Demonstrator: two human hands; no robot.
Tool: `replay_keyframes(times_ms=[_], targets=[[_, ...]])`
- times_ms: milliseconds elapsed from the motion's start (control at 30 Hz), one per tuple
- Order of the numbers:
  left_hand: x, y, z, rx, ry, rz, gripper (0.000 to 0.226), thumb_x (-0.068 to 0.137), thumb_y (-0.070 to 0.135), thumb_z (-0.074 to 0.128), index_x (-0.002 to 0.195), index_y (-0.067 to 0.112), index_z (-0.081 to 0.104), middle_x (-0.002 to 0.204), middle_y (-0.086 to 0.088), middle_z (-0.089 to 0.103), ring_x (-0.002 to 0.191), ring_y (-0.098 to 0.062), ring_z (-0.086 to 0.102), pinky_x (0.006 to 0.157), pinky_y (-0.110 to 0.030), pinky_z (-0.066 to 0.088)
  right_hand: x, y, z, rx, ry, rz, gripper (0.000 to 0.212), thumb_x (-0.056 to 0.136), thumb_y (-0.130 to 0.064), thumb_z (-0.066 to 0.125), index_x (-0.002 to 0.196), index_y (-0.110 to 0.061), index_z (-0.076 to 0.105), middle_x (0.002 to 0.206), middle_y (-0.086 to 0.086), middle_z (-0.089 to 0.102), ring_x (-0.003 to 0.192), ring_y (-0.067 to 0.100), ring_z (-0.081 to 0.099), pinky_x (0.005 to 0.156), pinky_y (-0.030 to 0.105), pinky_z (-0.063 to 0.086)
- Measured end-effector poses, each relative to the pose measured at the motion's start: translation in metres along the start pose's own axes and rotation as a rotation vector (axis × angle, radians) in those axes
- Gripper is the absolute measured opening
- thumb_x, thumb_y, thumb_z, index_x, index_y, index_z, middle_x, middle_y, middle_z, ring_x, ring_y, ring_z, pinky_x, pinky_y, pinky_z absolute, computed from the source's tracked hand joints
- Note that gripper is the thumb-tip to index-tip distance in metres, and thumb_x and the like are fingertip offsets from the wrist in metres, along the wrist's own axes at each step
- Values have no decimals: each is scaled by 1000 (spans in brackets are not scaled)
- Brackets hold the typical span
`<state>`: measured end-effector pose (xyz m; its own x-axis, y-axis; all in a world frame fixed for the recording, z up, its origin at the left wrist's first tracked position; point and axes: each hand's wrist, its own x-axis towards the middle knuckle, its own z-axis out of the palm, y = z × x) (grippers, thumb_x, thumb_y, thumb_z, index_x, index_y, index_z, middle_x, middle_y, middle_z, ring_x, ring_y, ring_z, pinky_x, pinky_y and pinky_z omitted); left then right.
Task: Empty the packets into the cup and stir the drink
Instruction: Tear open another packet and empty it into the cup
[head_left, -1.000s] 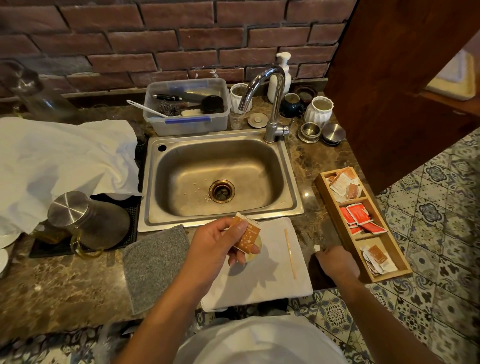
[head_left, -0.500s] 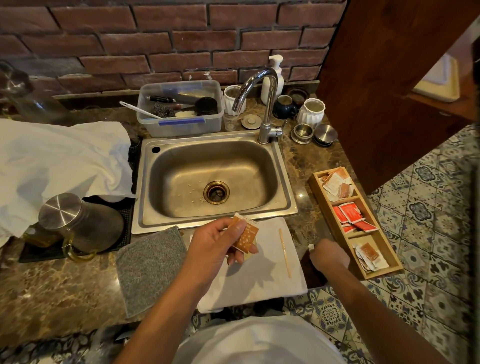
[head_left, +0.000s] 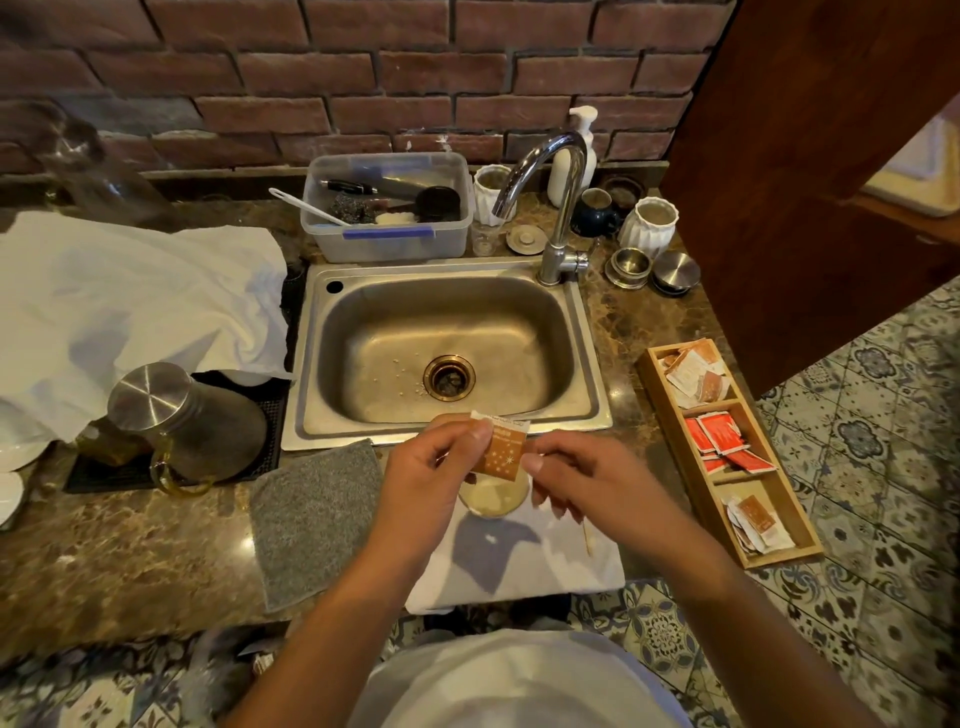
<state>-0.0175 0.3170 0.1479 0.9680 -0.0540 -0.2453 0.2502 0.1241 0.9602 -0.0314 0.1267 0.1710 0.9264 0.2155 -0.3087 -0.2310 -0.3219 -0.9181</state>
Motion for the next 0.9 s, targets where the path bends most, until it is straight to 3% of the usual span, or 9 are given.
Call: replay_keyframes(times_ms=[133, 267, 434, 667, 800, 900], targets=[[-2, -2, -3, 20, -1, 72, 26, 89, 29, 64, 94, 8, 80, 107, -7, 71, 97, -11, 68, 83, -20, 53, 0, -5, 18, 61, -59, -68, 16, 99, -19, 64, 86, -19, 72, 72, 3, 70, 59, 4, 61, 55, 16, 46], [-6, -7, -8, 65, -30, 91, 28, 90, 32, 64, 95, 11, 81, 105, -1, 71, 100, -13, 68, 85, -22, 53, 3, -1, 26, 53, 3, -101, 15, 99, -19, 64, 88, -20, 74, 67, 0, 68, 56, 5, 59, 54, 15, 45], [-10, -18, -20, 232, -24, 149, 20, 90, 33, 66, 92, 20, 80, 96, 5, 74, 93, -12, 69, 81, -21, 51, 4, 8, 29, 84, 6, -84, 17, 101, -16, 61, 90, -17, 74, 68, 6, 68, 57, 8, 58, 55, 17, 45], [-21, -37, -31, 302, -117, 51, 15, 91, 37, 67, 99, 27, 76, 93, 8, 78, 88, -13, 73, 85, -38, 58, -1, 26, 34, 98, -40, -13, 17, 102, -17, 60, 93, -10, 73, 67, 4, 67, 55, 5, 57, 54, 16, 45], [-25, -42, -30, 308, -152, 54, 13, 93, 30, 67, 98, 22, 75, 88, 7, 77, 82, -9, 72, 76, -26, 56, -4, 34, 36, 82, -38, -2, 13, 101, -16, 61, 94, -12, 71, 68, 4, 68, 56, 3, 58, 54, 16, 45], [-24, -48, -29, 327, -160, 24, 10, 95, 26, 67, 94, 18, 73, 80, 3, 75, 75, -7, 69, 72, -22, 53, -4, 41, 35, 88, -28, 25, 15, 102, -14, 60, 96, -1, 67, 69, 7, 69, 56, 3, 59, 53, 15, 45]])
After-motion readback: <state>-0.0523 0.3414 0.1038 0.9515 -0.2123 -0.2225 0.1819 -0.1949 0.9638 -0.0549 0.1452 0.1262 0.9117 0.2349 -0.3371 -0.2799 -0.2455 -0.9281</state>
